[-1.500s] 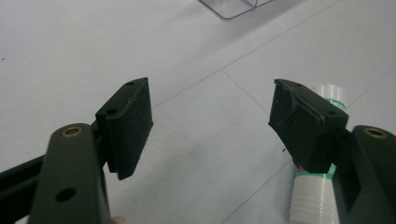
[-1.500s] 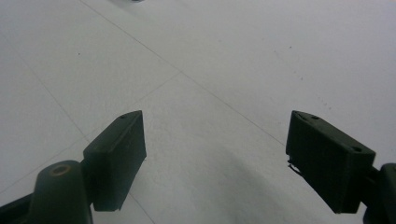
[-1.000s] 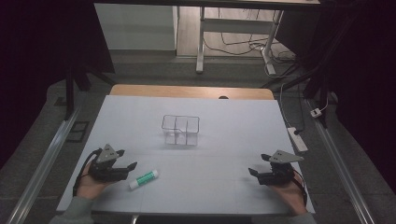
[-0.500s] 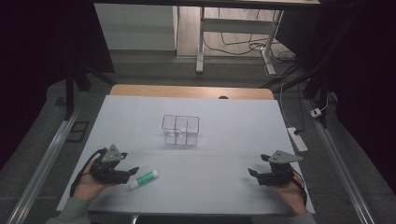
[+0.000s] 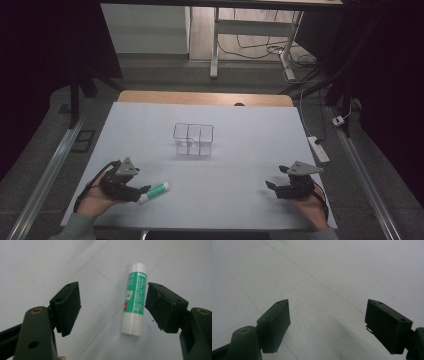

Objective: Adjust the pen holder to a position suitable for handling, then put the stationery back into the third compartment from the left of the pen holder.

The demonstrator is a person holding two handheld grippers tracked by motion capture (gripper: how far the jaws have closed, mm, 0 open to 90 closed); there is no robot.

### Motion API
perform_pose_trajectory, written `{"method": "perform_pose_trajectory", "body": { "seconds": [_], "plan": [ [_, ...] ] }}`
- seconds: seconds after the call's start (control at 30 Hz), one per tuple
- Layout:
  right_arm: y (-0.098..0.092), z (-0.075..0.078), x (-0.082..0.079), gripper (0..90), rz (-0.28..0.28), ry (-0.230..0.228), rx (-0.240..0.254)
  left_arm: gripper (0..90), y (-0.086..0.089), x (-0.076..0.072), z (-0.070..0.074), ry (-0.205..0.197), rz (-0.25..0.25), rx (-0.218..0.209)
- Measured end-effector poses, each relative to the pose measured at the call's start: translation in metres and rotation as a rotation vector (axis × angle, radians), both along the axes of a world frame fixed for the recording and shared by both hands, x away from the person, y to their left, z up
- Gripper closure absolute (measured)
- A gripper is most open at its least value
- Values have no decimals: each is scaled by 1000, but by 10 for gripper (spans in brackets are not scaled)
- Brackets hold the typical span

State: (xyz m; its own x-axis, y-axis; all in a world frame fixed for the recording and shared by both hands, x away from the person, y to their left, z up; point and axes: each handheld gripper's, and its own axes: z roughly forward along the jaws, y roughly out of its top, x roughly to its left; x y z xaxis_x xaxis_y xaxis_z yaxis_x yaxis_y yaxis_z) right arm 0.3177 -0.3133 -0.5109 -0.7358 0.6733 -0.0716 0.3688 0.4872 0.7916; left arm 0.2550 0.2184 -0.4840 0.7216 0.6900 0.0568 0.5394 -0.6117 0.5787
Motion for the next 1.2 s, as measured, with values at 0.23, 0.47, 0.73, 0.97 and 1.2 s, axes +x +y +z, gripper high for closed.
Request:
{"method": "perform_pose_trajectory", "body": {
  "seconds": [0.23,0.47,0.73,0.97,1.2],
  "plan": [
    [0,0,0,193,0,0,-1,280,-6,0,-3,26,-26,24],
    [0,0,0,193,0,2,-3,280,-12,1,-4,49,-51,50],
    [0,0,0,194,2,0,-5,281,-24,3,-7,94,-90,115],
    [0,0,0,194,1,1,-5,279,-32,5,-10,134,-129,165],
    [-1,0,-1,194,2,2,2,298,-35,7,-17,154,-123,211]
  ]
}}
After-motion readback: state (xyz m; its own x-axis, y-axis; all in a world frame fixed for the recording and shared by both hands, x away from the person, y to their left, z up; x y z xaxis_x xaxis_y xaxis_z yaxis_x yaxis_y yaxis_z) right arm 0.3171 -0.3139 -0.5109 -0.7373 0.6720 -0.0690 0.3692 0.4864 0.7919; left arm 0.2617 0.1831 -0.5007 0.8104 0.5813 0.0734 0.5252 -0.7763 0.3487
